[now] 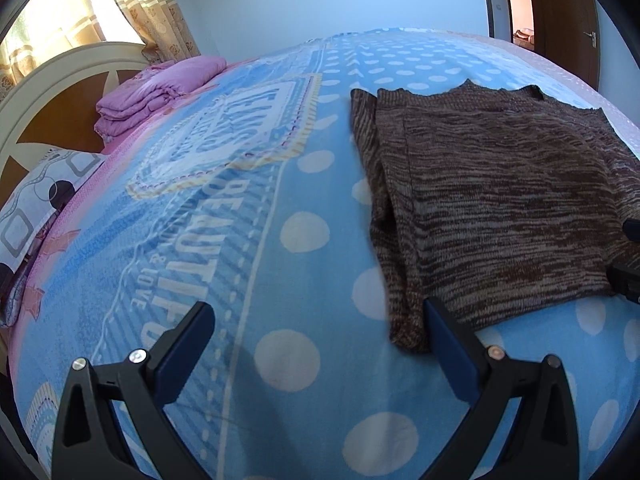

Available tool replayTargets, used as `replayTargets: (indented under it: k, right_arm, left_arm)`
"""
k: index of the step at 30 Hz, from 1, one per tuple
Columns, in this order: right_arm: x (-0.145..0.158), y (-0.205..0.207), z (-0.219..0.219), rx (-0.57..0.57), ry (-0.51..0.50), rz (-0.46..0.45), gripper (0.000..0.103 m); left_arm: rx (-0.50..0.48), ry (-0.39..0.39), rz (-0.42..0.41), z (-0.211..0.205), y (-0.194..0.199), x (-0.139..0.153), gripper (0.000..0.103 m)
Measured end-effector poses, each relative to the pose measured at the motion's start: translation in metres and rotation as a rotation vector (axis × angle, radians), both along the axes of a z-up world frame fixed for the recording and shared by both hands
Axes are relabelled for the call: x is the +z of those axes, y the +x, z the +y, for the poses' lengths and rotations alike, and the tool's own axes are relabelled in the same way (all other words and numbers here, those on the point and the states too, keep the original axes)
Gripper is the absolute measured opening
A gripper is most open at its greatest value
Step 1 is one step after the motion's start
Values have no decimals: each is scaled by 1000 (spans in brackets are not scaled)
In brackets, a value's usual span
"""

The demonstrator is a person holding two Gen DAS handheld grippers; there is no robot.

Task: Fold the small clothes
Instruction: 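Move both open grippers to the side edge of the folded sweater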

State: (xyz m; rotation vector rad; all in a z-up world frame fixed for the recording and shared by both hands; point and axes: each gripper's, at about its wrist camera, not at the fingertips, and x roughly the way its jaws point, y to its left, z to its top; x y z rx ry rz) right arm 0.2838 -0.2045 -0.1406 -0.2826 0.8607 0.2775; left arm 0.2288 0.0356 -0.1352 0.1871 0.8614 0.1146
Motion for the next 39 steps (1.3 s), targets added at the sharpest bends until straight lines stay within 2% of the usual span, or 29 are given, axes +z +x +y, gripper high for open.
replayTargets:
  k: [9,18,28,39]
  right_arm:
    - [2,-9,1,11,-6,-18,65]
    - [3,-36,23,98,-49,-36,65]
    - [8,-32,71,178,-84,-94,65]
    - [5,-22,109,225,-99,-118,65]
  left_arm:
    - [8,-29,-13,5,-12,0,103]
    - [-1,-145,29,29,-20,3,103]
    - [43,-38,-23,56,1,13,103]
    - [51,6,-21,70,25,17,103]
